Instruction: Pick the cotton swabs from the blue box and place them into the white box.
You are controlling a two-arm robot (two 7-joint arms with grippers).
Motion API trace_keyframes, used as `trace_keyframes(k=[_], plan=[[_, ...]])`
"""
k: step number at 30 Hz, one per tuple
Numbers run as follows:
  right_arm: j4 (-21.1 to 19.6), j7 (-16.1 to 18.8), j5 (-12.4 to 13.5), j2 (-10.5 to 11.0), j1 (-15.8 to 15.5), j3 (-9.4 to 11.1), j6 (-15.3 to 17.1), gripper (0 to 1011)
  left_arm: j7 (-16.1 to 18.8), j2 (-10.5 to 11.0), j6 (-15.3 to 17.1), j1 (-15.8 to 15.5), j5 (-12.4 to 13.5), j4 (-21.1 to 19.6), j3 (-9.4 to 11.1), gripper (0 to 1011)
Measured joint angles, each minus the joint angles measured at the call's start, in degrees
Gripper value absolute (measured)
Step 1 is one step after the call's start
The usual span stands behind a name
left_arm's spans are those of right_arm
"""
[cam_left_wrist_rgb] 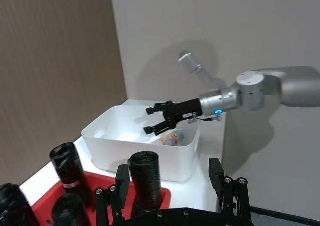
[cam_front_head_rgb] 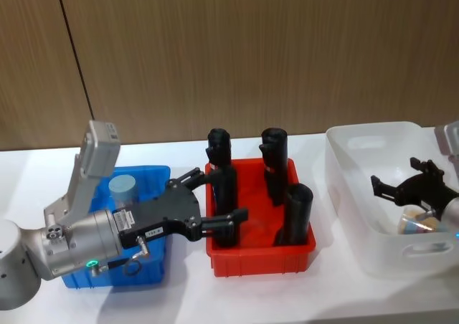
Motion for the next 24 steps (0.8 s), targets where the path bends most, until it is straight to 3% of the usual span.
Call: trace_keyframes(k=[24], plan=[[-18.10,-6.28,3.42,-1.16,-12.75,-0.73,-1.71,1001,18.31,-0.68,-1.16,4.03,5.45,-4.58,2.29,1004]])
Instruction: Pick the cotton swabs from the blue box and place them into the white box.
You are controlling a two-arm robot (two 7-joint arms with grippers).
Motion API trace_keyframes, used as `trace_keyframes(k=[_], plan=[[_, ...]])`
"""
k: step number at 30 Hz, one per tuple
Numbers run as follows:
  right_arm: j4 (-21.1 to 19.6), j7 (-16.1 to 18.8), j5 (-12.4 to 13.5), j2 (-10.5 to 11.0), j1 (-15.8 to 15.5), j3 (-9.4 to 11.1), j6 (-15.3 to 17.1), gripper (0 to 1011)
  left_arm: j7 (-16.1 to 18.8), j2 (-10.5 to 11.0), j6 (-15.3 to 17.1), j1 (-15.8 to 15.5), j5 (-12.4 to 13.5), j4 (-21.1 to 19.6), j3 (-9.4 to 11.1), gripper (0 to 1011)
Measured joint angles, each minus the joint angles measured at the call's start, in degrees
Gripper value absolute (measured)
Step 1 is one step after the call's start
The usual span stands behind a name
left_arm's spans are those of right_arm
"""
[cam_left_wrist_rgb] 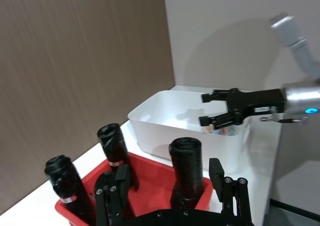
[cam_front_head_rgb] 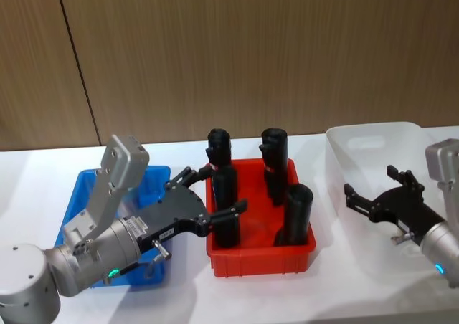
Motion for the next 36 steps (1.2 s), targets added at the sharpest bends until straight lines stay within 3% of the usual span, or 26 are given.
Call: trace_keyframes(k=[20,27,36], plan=[[-15.30,-5.35,2.85,-0.95,-10.78,-0.62,-1.49,1002,15.43,-0.60,-0.89,3.36,4.52,-3.83,1.94,1004],[-18.11,-6.35,3.34,-1.12,-12.79,-0.75,-1.74,1002,19.96,-0.78,-1.19,4.39,5.84,-4.96,2.50,1004],[-18.49,-6.51,3.41,-1.14,-13.08,-0.76,-1.78,1001,26.78,-1.04,-1.61,5.89,7.85,-6.67,3.37,1004]])
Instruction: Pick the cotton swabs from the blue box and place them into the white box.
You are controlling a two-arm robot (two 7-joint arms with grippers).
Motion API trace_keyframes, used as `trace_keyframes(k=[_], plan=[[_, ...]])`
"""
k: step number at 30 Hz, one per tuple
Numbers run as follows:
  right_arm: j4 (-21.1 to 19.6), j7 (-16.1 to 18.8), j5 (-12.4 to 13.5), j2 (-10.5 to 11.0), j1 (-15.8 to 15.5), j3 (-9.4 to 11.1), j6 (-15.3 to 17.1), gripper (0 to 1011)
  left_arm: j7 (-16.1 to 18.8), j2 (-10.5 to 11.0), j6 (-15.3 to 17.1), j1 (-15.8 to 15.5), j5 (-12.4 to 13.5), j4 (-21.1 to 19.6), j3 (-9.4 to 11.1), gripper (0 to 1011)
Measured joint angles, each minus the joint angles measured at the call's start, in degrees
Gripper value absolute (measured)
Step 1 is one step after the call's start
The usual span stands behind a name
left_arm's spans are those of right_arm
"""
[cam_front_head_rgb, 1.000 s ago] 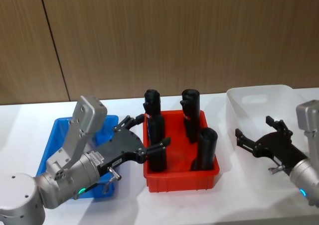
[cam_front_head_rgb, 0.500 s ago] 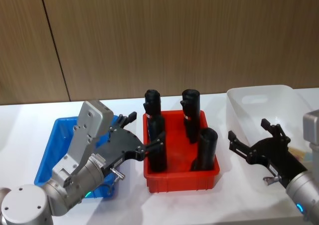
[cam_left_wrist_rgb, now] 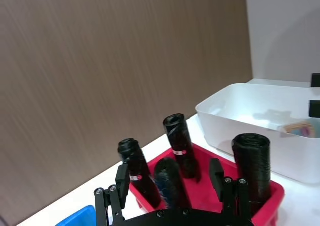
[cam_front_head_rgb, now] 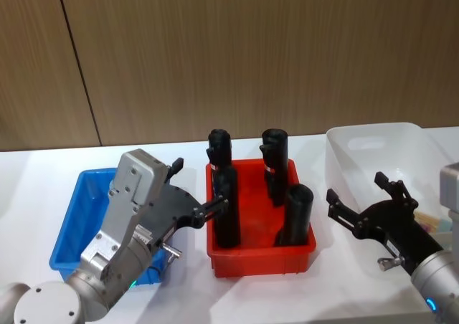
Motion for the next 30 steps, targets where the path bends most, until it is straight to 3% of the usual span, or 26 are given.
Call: trace_keyframes(k=[11,30], plan=[[-0.03,0.01,0.00,0.02,-0.01,0.03,0.00,1002,7.29,-0.27,-0.49,1.59,2.17,-1.84,0.89,1004],[0.00,0.21,-0.03,0.02,0.02,0.04,0.06,1002,8.43,-0.28,-0.57,1.83,2.50,-2.10,1.02,1004]])
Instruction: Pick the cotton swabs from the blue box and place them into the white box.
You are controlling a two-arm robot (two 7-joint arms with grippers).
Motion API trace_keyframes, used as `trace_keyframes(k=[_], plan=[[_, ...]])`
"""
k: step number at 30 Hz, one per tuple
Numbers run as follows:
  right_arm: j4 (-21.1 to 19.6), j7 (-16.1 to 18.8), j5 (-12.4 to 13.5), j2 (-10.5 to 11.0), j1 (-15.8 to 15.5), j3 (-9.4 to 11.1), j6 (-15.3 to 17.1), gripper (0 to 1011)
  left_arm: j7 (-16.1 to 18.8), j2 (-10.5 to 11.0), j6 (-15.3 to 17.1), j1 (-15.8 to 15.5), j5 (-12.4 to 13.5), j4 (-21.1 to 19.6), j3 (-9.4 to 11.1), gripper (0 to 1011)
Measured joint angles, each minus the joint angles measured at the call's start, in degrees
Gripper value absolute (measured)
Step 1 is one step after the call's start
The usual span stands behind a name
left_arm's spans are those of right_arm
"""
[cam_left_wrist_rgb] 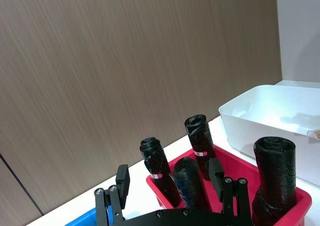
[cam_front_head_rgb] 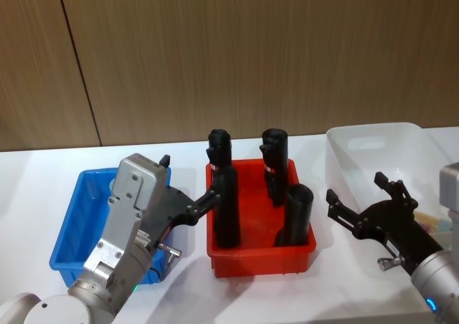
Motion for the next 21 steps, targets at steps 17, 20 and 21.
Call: trace_keyframes(k=[17,20,21], plan=[[2.02,5.73,-0.52,0.25,2.05,0.14,3.46,1001,0.00,0.00,0.04,-0.02,-0.01,0.04,-0.04,1004],[3.12,7.20,-0.85,0.08,2.99,0.10,4.31,1001,0.00,0.00,0.04,-0.02,-0.01,0.04,-0.04,1004],[3.89,7.97,-1.04,-0.07,3.59,0.05,4.70,1001,0.00,0.00,0.04,-0.02,-0.01,0.05,-0.04,1004]])
